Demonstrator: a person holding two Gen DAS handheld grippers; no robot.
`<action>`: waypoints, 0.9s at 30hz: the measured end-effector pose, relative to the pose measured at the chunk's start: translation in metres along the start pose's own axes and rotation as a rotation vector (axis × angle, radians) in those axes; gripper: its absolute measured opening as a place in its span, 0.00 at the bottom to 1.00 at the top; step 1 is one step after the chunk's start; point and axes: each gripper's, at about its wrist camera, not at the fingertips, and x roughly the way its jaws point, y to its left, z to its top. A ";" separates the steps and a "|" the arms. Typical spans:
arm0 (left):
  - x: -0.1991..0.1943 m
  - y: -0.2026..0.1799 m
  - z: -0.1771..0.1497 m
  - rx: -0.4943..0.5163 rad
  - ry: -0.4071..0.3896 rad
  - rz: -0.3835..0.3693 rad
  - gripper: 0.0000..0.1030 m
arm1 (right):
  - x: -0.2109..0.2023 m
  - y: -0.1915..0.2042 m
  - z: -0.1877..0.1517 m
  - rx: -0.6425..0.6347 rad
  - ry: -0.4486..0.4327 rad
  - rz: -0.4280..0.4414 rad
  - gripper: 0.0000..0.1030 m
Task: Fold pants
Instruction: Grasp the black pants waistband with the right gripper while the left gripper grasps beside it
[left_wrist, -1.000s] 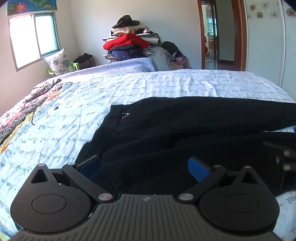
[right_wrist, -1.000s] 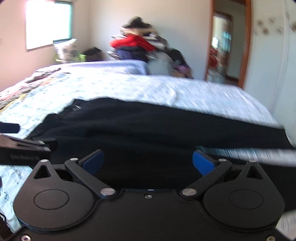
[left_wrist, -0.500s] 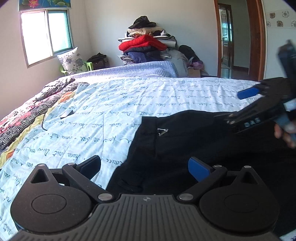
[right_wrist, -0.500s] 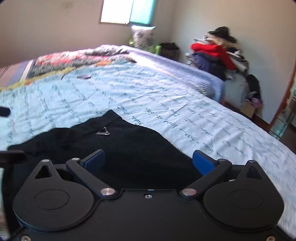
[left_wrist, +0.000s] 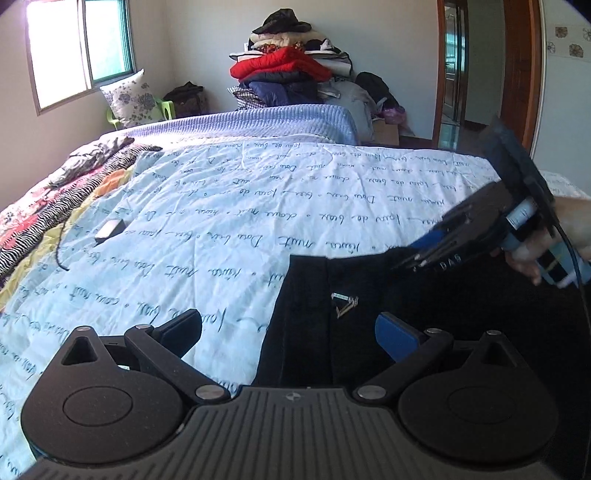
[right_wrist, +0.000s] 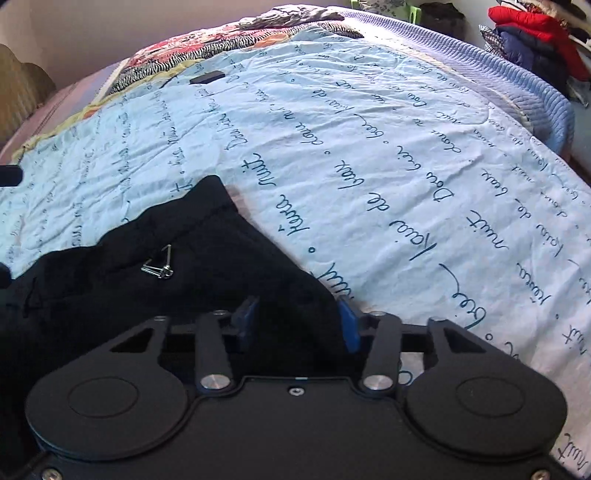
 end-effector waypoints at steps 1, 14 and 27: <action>0.007 0.000 0.007 -0.014 0.016 -0.017 0.98 | -0.002 0.003 -0.001 -0.023 -0.008 -0.011 0.26; 0.104 0.018 0.067 -0.525 0.333 -0.352 0.94 | -0.045 0.100 -0.040 -0.412 -0.193 -0.367 0.13; 0.132 0.024 0.051 -0.771 0.494 -0.395 0.41 | -0.067 0.145 -0.068 -0.575 -0.264 -0.500 0.13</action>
